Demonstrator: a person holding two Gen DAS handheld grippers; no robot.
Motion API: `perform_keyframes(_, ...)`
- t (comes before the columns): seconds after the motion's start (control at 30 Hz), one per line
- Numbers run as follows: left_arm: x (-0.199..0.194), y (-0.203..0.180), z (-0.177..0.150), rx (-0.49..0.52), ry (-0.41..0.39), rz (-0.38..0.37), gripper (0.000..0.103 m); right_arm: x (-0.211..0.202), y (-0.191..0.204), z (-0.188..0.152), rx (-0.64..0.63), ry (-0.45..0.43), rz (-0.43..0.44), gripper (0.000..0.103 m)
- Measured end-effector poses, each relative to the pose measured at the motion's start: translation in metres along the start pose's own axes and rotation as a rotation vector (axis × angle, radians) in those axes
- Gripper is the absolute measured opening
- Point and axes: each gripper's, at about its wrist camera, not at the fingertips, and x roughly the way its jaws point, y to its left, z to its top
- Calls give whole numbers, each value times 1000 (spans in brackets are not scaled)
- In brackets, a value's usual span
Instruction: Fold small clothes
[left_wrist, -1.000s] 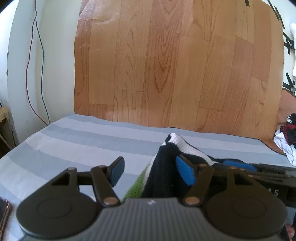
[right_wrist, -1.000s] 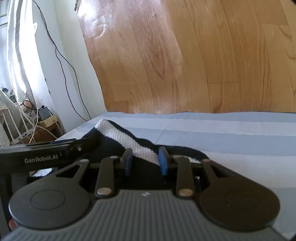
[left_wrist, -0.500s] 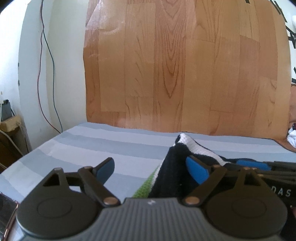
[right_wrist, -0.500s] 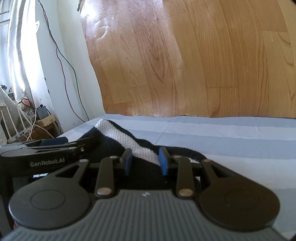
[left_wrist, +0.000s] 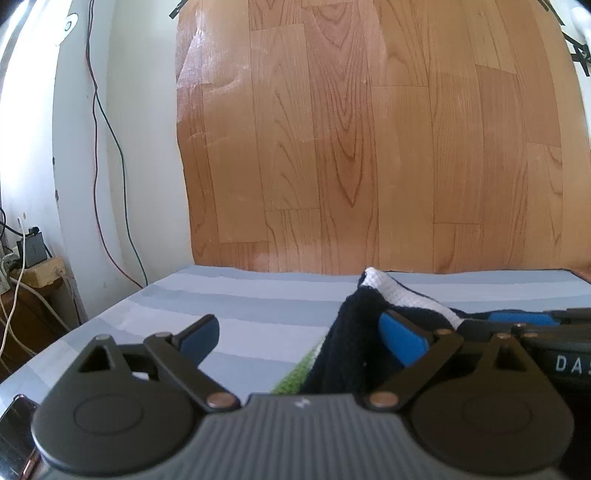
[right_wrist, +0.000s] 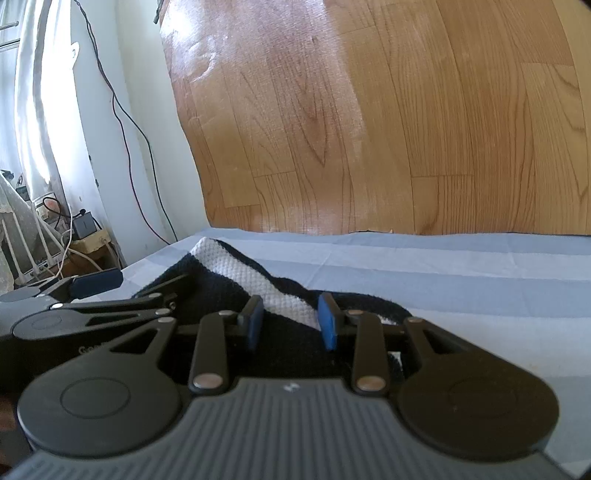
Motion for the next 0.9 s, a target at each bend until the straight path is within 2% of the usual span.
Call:
perform_keyframes(0.43,2,6,-1,-48,18,-7,102,0,1,0,0,0,0,36)
perform_keyframes(0.9,9,18,-1,-94,56,-73,103,0,5,0,-22,1,-17,37)
